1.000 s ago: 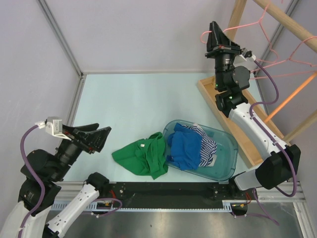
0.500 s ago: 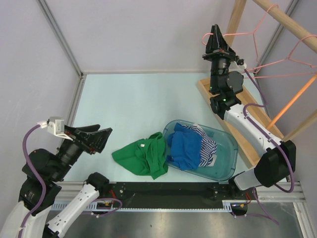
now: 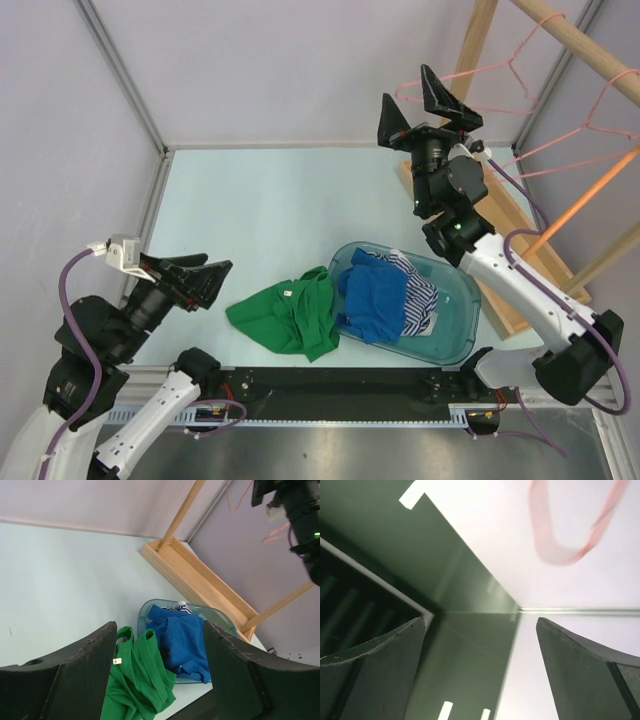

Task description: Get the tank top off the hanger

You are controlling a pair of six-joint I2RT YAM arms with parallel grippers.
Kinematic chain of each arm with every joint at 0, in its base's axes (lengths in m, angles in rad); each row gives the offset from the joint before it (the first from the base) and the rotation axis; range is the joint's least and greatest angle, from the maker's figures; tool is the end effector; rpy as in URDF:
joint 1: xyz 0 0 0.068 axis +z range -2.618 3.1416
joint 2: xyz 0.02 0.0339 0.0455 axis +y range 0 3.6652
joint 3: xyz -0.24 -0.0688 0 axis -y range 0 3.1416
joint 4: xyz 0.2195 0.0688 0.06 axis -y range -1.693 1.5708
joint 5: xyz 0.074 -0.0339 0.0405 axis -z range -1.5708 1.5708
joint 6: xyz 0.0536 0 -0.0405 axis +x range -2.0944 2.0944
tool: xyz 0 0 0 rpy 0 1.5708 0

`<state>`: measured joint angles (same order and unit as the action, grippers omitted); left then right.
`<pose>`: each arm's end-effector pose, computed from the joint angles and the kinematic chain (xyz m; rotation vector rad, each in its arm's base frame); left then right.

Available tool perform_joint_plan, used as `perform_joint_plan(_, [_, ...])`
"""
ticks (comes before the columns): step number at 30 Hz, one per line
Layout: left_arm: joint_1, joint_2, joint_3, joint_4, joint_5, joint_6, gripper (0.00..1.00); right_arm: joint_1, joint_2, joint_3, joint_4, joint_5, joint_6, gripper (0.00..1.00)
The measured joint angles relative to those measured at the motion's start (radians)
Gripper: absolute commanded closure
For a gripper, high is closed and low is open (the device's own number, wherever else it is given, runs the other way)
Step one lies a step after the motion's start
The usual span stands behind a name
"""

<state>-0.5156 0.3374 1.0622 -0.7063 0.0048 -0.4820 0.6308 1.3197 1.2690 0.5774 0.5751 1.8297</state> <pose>0.0396 -0.0227 0.3858 0.0309 1.6067 -0.7865 0.2477 0.1448 0.4546 1.1899 0.6446 1.8531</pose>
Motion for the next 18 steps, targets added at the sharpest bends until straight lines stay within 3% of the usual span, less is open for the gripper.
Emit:
perform_joint_plan(5, [0.000,-0.001,-0.017,0.000,0.002,-0.008,0.26,0.096,-0.083,0.076,-0.251,0.069,-0.123,0.00])
perform_joint_plan(11, [0.000,-0.011,-0.035,0.000,0.006,-0.016,0.26,0.108,-0.144,0.090,-0.462,0.117,-0.300,0.00])
perform_joint_plan(18, [0.000,-0.011,-0.053,0.003,0.028,-0.015,0.25,0.148,-0.159,0.127,-0.679,0.046,-0.758,0.00])
